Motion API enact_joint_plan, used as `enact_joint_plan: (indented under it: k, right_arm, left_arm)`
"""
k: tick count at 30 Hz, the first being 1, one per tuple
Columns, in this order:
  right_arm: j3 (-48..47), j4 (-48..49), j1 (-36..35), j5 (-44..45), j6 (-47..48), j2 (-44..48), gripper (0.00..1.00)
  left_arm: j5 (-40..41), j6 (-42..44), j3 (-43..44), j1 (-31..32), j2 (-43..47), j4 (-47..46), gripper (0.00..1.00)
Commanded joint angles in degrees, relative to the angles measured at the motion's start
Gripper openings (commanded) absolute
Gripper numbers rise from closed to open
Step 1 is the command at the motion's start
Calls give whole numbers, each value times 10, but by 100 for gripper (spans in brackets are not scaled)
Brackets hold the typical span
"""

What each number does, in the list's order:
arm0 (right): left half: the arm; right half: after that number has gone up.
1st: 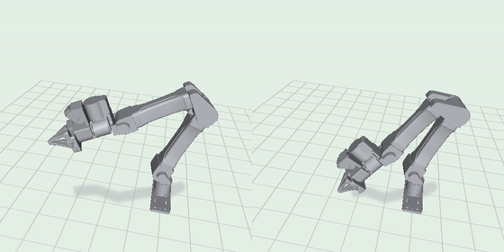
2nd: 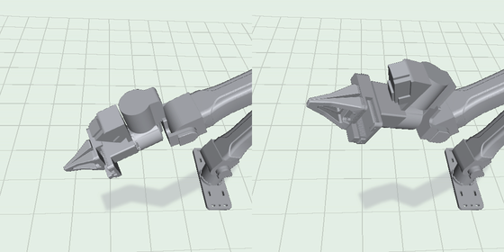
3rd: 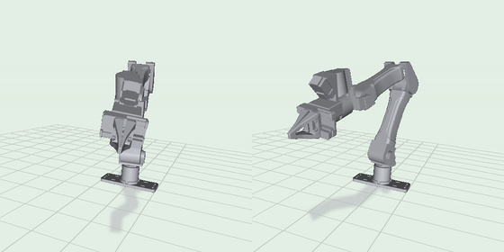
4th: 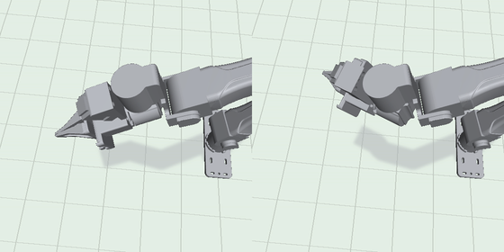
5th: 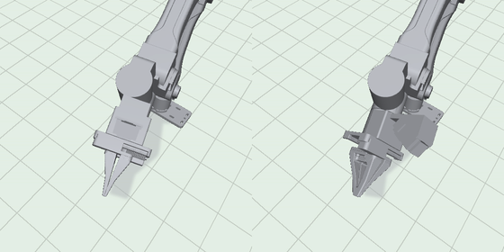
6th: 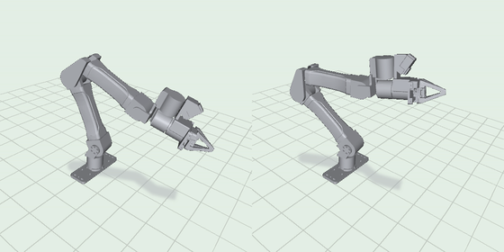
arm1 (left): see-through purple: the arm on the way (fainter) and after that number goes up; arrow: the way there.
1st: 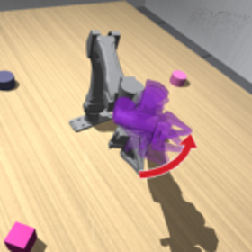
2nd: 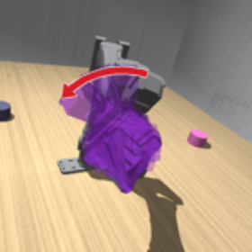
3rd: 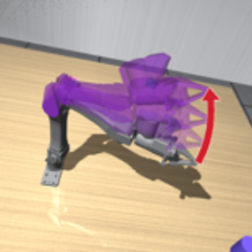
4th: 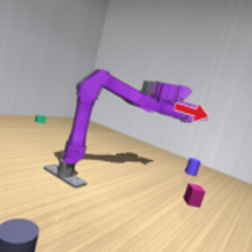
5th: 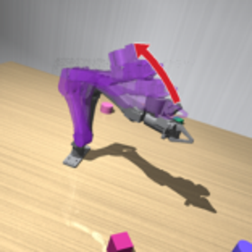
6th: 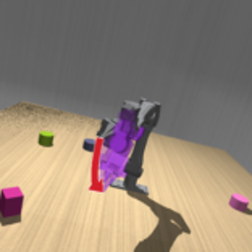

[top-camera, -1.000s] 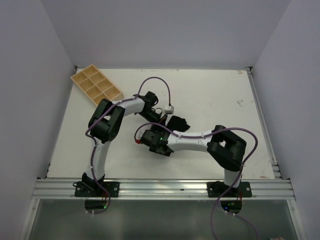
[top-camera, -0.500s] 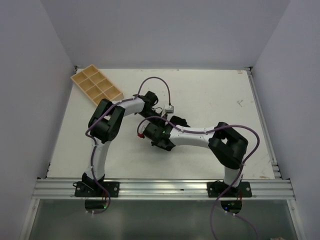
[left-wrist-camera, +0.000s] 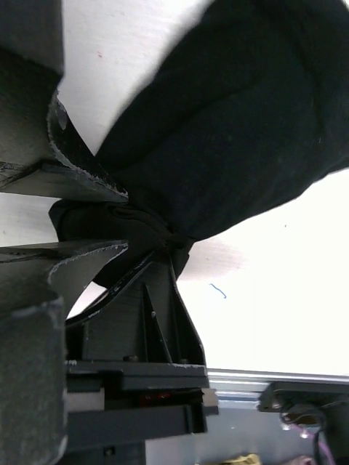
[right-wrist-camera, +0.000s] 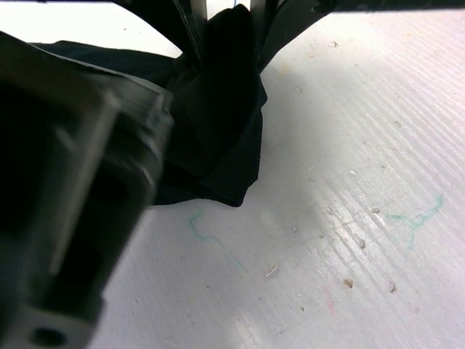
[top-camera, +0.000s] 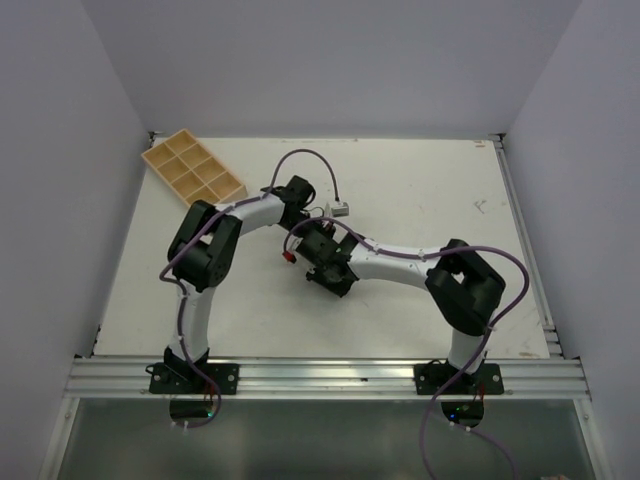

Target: Roll the underwear

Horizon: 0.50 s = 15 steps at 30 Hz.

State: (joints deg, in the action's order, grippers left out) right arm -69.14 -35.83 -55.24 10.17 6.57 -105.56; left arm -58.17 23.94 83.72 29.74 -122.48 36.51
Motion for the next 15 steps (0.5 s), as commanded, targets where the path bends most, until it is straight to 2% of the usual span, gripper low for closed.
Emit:
enact_joint_plan:
  k: [1,4,9,13,15]
  right_arm:
    - [9,3,-1,-83,-23,-9,0]
    - [10,-4,-1,-91,-23,-7,0]
    - [12,-11,-1,-99,-24,-1,0]
    - [17,-15,0,-127,-27,7,0]
    - [20,-15,0,-137,-29,7,0]
  left_arm:
    - [40,-100,-18,-6,57,-53,31]
    - [41,-156,-37,-23,68,-77,30]
    - [40,-188,-100,-47,118,-121,29]
    - [109,-234,-141,-70,169,-182,33]
    - [143,-286,-162,-90,177,-203,34]
